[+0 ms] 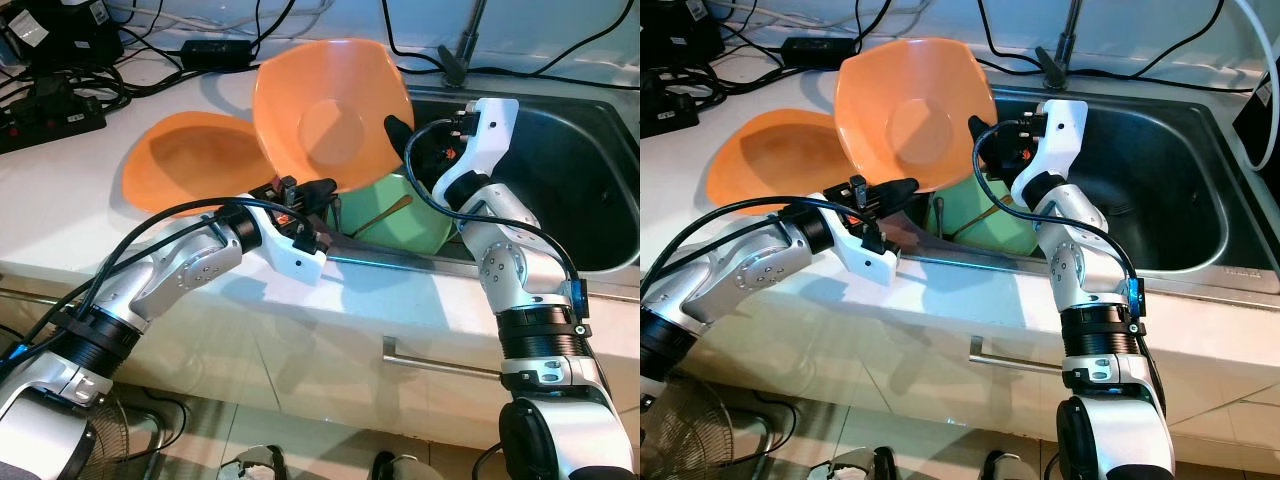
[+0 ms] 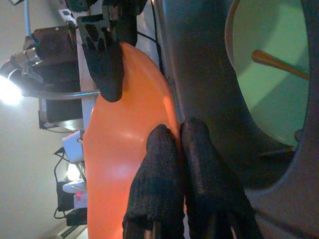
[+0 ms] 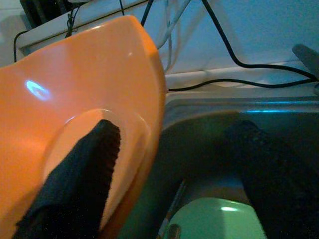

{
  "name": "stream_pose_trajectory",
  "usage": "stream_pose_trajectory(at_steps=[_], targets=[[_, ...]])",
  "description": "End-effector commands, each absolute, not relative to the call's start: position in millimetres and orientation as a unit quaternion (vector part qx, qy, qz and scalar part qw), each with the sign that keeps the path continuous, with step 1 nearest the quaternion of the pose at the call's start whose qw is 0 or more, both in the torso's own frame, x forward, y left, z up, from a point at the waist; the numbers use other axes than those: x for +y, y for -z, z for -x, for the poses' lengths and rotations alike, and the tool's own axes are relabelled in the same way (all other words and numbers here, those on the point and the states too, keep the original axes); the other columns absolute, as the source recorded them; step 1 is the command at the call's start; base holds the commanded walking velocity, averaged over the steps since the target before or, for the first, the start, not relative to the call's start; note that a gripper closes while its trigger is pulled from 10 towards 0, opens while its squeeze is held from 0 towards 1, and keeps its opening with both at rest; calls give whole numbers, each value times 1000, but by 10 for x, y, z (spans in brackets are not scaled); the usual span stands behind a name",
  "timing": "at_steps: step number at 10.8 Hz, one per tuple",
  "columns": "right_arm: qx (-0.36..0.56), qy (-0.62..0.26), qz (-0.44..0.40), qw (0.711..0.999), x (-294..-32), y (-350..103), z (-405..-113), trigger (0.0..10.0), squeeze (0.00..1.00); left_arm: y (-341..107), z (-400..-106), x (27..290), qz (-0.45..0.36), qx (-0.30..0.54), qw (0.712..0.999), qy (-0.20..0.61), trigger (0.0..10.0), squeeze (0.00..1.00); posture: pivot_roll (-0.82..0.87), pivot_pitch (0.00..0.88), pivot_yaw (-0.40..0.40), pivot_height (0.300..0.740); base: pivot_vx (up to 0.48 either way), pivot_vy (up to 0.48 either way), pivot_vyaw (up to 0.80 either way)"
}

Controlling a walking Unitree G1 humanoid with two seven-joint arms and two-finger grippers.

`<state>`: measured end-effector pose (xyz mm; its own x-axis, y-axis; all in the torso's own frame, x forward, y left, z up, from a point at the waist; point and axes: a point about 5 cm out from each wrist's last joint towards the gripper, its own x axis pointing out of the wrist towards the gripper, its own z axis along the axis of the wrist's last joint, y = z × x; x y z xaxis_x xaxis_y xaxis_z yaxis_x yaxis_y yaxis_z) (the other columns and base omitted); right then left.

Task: Kitchen organization

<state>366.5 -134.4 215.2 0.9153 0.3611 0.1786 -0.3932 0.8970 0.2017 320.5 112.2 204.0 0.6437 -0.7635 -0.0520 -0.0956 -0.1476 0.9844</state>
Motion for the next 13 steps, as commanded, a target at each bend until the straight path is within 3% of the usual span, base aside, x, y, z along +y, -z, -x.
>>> stream_pose_trajectory(at_steps=[1,2,3,5,6,8,9,13], targets=[[-62,-196,-106,973,-1325,-2164,-3681,0,0,-2162,-3191,1081,-696,-331,573,278,10000,0,86,81,22,740,0,0,0],[-59,-196,-104,973,-1319,-2154,-3685,2392,0,-2160,-3190,1079,-695,-332,573,279,10000,0,86,81,22,740,0,0,0],[-45,-196,-93,975,-1307,-2116,-3692,10000,0,-2164,-3184,1067,-694,-335,571,281,10000,0,87,76,22,740,0,0,0],[-17,-198,-77,977,-1296,-2038,-3705,10000,0,-2186,-3180,1055,-697,-343,560,287,10000,0,87,72,22,740,0,0,0],[-10,-203,-68,977,-1288,-2027,-3709,10000,0,-2224,-3188,1083,-710,-349,539,290,10000,0,92,75,21,740,0,0,0],[-17,-203,-66,977,-1309,-2075,-3721,10000,0,-2245,-3207,1130,-715,-343,537,288,10000,0,93,81,22,740,0,0,0],[-20,-204,-69,976,-1325,-2091,-3726,0,0,-2217,-3199,1134,-715,-340,537,291,10000,0,93,87,21,740,0,0,0],[-12,-208,-96,973,-1325,-2079,-3726,0,0,-2217,-3211,1141,-717,-344,534,287,10000,0,91,98,20,740,0,0,0]])
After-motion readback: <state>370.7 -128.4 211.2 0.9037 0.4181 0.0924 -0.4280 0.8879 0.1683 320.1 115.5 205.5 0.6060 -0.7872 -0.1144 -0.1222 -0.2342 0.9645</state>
